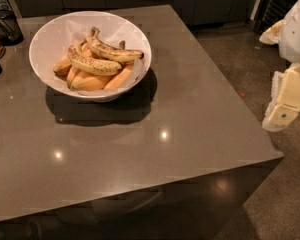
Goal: Pick banana from white bowl
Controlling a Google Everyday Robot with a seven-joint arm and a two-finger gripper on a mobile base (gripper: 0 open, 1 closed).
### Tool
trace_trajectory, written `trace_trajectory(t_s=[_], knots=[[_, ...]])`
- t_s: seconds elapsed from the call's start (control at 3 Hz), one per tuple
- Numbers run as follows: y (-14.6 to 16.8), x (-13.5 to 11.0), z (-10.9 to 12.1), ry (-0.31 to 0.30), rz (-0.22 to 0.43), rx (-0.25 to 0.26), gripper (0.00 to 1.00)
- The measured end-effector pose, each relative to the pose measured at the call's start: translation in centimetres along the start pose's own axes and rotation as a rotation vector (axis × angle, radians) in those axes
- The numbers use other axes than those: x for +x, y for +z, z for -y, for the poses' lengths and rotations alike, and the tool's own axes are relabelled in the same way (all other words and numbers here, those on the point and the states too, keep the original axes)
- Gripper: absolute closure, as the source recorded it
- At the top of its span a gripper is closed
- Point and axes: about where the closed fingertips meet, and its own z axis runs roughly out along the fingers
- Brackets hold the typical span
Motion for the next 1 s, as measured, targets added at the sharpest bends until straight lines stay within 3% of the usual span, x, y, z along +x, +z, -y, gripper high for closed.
trace_trajectory(t_s=[0.33, 0.67, 1.0], knots=[[0.0, 0.0, 0.0, 0.000, 0.000, 0.000, 0.00], [0.1, -2.4, 2.4, 0.026, -0.017, -0.007, 0.00], [1.3, -9.0, 8.0, 0.002, -0.081, 0.004, 0.00]])
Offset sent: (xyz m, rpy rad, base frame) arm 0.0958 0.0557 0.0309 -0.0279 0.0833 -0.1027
